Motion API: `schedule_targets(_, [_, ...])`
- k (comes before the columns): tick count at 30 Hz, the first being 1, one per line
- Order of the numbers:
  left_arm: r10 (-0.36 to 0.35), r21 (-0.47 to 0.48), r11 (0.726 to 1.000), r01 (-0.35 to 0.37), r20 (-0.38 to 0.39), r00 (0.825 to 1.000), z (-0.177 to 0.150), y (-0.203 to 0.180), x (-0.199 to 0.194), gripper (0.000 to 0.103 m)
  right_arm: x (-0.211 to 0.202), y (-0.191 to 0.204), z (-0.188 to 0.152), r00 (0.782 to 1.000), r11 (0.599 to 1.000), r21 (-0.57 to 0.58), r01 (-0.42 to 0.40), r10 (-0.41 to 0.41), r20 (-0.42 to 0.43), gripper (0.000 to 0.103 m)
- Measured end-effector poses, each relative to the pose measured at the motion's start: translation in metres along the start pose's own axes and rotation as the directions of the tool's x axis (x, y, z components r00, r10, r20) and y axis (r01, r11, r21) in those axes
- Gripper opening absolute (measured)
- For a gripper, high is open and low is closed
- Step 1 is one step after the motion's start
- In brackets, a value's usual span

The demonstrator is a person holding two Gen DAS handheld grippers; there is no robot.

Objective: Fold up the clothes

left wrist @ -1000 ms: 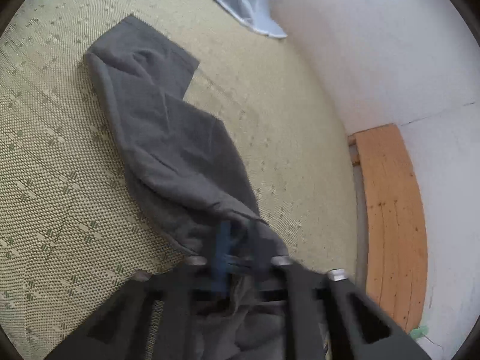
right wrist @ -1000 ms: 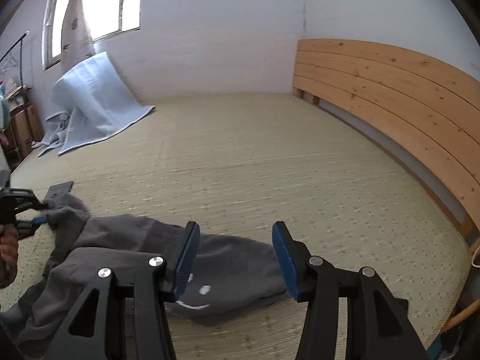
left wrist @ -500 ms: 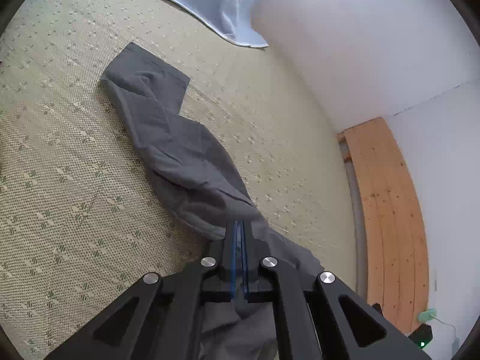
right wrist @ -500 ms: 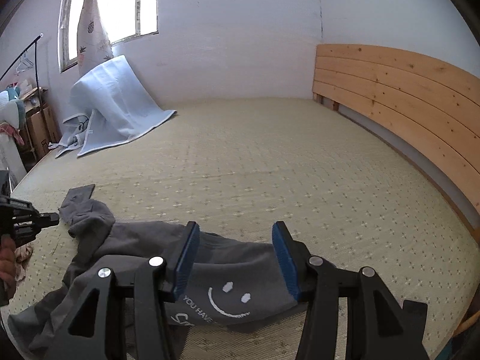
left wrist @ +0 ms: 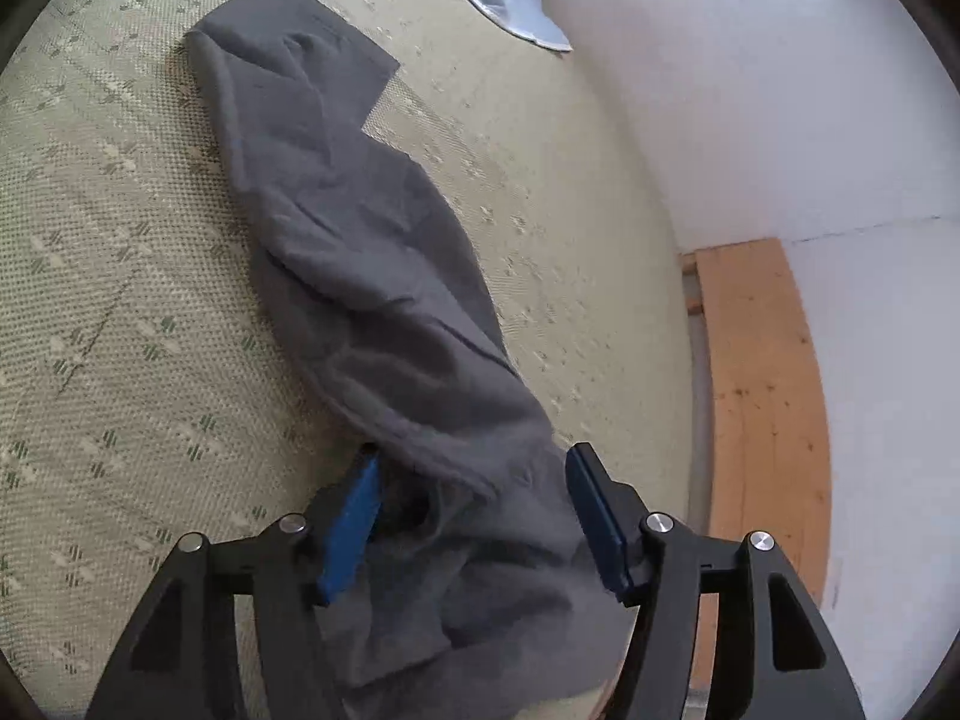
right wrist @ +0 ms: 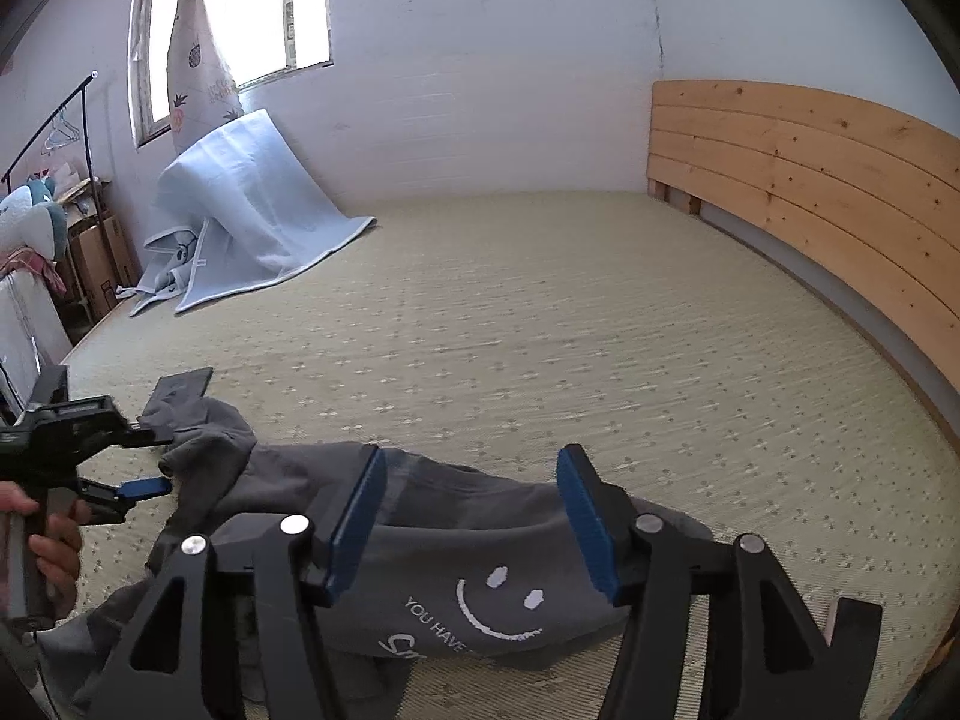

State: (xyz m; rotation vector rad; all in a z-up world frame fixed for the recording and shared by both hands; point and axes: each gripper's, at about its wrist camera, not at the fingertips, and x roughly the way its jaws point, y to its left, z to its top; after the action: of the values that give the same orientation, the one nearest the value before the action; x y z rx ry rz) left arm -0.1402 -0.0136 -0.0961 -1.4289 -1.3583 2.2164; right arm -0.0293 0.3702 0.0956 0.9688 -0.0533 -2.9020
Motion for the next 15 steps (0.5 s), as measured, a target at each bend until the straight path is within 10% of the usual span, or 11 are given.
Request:
schedule_targets(4, [0.026,-0.023,0.999,-0.026,0.028,0.999,0.008,-0.001,0.007,0.053,0.003,0.003,0.000,1.000,1.000,-0.007,-0.018,0.018,-0.004,0.065])
schedule_targets(6, [0.049,-0.023,0.999,-0.049,0.032,0.998,0.010,-0.001,0.005,0.010,0.004,0.004,0.001,1.000,1.000,-0.008,-0.024,0.024,-0.006,0.065])
schedule_targets(15, [-0.031,0.017,0.999,0.028,0.158,0.987,0.014,-0.007,-0.072,0.003,0.004,0.010,0.003,0.999,0.999,-0.007,-0.047,0.047,-0.005,0.065])
